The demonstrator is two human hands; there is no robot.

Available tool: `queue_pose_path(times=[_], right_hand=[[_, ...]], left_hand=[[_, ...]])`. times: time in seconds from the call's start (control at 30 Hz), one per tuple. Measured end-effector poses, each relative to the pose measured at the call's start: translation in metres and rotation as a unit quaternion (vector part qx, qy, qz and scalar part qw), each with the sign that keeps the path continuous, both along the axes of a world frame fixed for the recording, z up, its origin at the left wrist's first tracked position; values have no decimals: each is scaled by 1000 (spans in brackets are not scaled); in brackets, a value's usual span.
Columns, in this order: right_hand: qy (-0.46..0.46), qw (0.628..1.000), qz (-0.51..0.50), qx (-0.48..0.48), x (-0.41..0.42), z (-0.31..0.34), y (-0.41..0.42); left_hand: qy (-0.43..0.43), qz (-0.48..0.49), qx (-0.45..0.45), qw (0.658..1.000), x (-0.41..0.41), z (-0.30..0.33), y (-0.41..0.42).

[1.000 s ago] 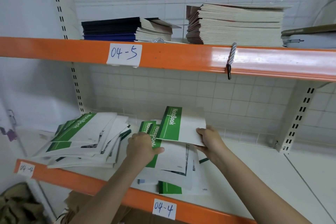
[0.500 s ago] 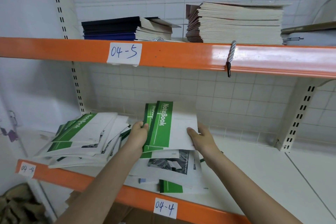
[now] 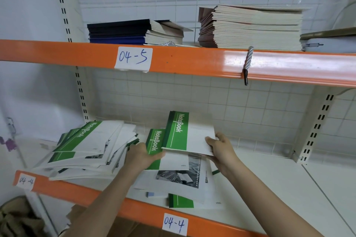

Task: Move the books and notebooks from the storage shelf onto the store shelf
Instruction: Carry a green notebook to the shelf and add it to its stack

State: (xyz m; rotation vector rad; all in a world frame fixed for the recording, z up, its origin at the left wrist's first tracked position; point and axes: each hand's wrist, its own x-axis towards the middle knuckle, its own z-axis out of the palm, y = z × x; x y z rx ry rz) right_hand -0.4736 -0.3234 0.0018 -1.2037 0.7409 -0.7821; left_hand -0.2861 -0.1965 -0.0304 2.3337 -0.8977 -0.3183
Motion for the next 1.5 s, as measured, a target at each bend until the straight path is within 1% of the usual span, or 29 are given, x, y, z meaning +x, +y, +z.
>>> queue_pose_path(times=[0.1,0.13,0.17,0.23,0.3,0.37,0.4,0.47,0.57,0.63,0.7,0.77,0.8,0.93,1.0,1.07,1.13,1.2,1.3,1.4,1.5], right_hand=[[5,1000,5,-9,2,0,0],[13,1000,0,-15,4,-1,0],[26,999,-9,-25,7,-2,1],[58,996,-32,-57,12,-6,2],[82,991,-43,-99,16,-7,8],[94,987,-39,-127,21,-8,13],[94,987,-30,-129,23,-7,16],[91,988,-11,-124,26,-3,20],[55,990,10,-128,22,9,21],[32,984,2,-177,20,17,19],[31,970,-21,-239,22,20,20],[33,957,-42,-285,26,21,23],[36,953,-52,-295,28,20,24],[50,952,-66,-294,31,14,29],[59,951,-68,-294,32,7,32],[60,956,-64,-279,31,3,35],[68,959,-56,-270,30,-3,35],[80,959,-52,-267,28,-11,36],[98,954,-59,-276,28,-15,41],[107,950,-69,-284,28,-13,43],[125,949,-71,-280,31,-11,39]], left_hand=[[-40,12,-86,995,4,1,-5],[-43,15,-117,992,3,5,-5],[-24,12,-156,987,2,8,-6],[62,12,-243,968,-2,12,-7],[146,18,-327,933,-8,17,-7],[239,12,-367,899,-13,22,-7],[263,-10,-363,894,-16,24,-7],[279,-60,-361,888,-24,26,-5],[233,-103,-388,886,-28,28,-2],[186,-131,-408,884,-30,32,0],[150,-149,-413,886,-31,37,2],[137,-140,-414,889,-30,39,-2],[145,-129,-422,885,-27,37,-5],[209,-85,-429,875,-19,22,-18],[213,-83,-433,872,-13,9,-25],[225,-87,-429,870,-19,11,-20],[243,-84,-411,875,-25,10,-15],[250,-87,-379,887,-30,5,-10],[213,-94,-359,904,-33,0,-6],[206,-98,-361,904,-33,6,-4],[224,-89,-354,904,-30,9,-3]])
